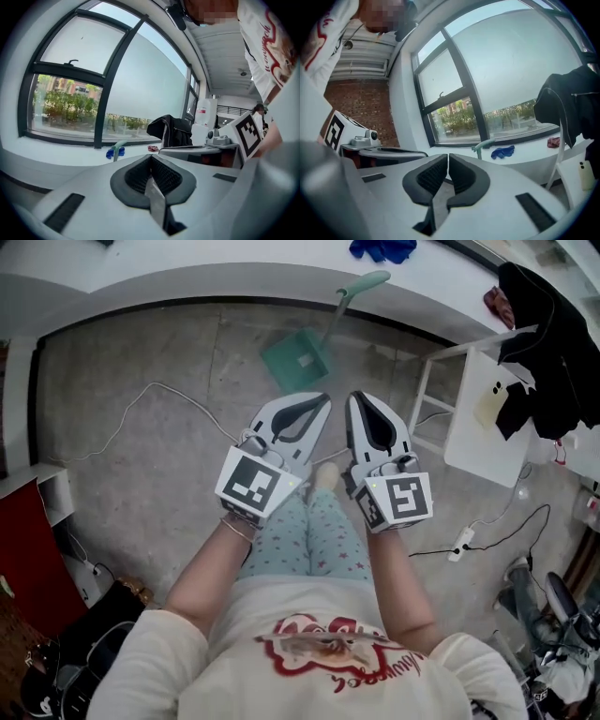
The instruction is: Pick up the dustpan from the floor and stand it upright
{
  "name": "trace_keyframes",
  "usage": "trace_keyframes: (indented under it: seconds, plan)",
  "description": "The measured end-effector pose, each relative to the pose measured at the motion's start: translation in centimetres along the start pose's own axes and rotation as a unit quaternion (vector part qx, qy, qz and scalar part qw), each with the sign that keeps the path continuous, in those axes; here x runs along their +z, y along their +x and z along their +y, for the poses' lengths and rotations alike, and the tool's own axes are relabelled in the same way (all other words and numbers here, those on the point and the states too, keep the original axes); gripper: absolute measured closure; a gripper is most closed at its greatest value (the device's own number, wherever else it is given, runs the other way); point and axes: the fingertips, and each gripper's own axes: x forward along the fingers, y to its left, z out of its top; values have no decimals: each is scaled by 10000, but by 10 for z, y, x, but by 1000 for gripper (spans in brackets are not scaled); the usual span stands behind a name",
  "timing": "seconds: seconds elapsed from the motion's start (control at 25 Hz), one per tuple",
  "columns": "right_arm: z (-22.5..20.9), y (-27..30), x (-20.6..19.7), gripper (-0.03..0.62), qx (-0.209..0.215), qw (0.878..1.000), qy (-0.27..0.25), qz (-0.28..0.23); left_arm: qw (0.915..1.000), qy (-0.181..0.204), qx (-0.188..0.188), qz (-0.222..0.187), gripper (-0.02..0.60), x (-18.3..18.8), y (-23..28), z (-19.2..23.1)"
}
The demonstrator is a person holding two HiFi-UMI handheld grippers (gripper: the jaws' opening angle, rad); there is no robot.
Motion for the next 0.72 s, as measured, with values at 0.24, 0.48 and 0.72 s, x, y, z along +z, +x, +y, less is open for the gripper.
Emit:
trace_keyframes:
  seconds: [0.24, 0.48, 0.72]
  plan:
    - [-1, -12, 29, 563, -133, 9994, -264, -172, 9996, 108, -128, -242, 561, 27, -8, -16]
    - [4, -14, 46, 563, -288, 9986, -338, -295, 9990, 230, -178, -332, 561, 33, -14, -24]
    - [17, -26, 47, 563, -265, 9982, -367, -402, 9995, 160, -184, -201, 561, 27, -35, -32]
